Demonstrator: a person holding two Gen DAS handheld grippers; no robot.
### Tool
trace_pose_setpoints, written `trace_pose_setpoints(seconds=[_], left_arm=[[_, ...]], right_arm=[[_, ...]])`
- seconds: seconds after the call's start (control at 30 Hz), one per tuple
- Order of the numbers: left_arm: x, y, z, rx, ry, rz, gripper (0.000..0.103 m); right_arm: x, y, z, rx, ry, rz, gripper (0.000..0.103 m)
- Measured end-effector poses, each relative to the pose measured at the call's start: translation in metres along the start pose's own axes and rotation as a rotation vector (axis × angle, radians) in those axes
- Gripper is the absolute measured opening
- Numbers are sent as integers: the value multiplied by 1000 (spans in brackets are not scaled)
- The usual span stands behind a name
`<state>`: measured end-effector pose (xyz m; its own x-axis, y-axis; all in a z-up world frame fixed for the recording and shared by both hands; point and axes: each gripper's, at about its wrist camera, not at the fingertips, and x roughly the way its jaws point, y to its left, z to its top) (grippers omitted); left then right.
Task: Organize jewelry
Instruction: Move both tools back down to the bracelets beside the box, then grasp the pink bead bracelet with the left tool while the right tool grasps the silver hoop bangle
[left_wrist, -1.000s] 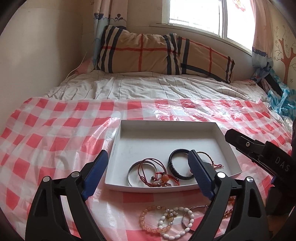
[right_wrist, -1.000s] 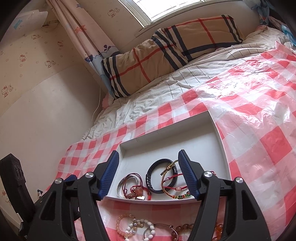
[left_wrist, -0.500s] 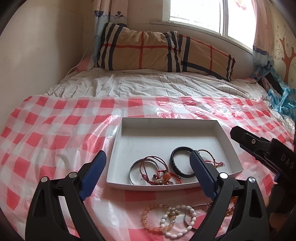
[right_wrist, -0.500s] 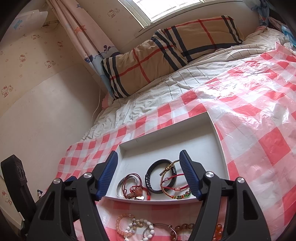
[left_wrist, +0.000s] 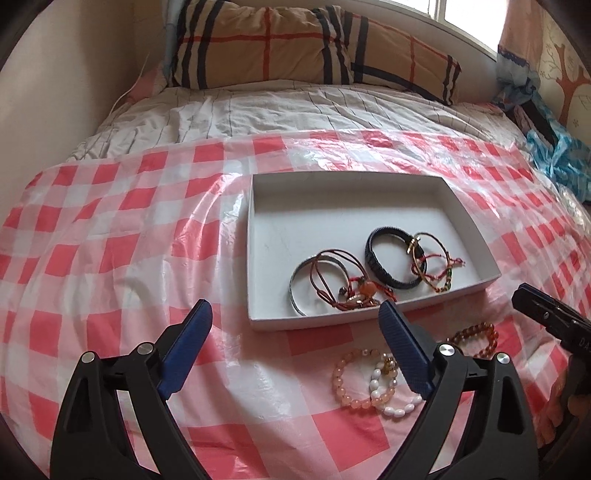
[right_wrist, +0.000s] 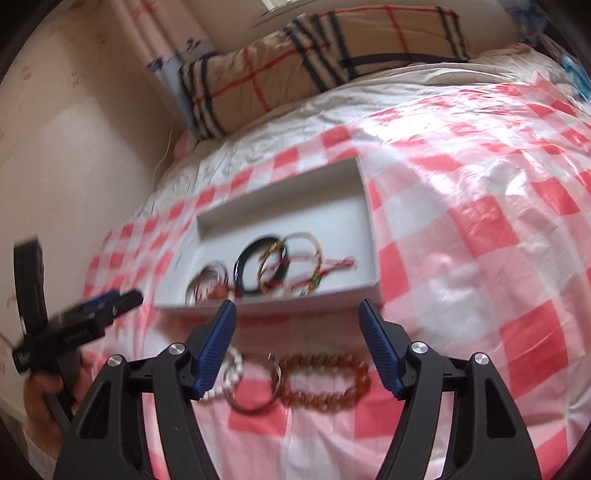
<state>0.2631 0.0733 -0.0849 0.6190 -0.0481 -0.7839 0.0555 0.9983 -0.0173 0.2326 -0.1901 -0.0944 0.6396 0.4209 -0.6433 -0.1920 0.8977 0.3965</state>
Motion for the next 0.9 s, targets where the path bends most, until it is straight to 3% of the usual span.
trace_pose_setpoints(seconds=[0.17,0.3,0.4,0.43,0.6,0.73,0.83,0.87,0.9], left_arm=[[4,-24,-15,172,39,57,88],[8,-33,-25,237,55,97,87],[11,-38,-28,251,55,90,87],[12,-41,-30,261,55,89,87],[26,-53,-40,331,88,125,87],[24,-55,-40,334,76,119,87],[28,-58,-39,334,84,109,87],[31,-60,-40,339,88,102,85],[34,-62,-41,345,96,95,74]], right_arm=[[20,26,-23,-117,103,21,48],[36,43,-34,-196,145,-17,42],[50,42,-42,-221,206,-82,26],[54,38,-44,-220,224,-119,17],[40,2,-36,-131,179,-279,13],[29,-18,-29,-41,159,-214,12],[34,-16,-30,-51,184,-187,12],[36,-13,-29,-65,188,-192,12],[37,-9,-30,-81,189,-194,12]])
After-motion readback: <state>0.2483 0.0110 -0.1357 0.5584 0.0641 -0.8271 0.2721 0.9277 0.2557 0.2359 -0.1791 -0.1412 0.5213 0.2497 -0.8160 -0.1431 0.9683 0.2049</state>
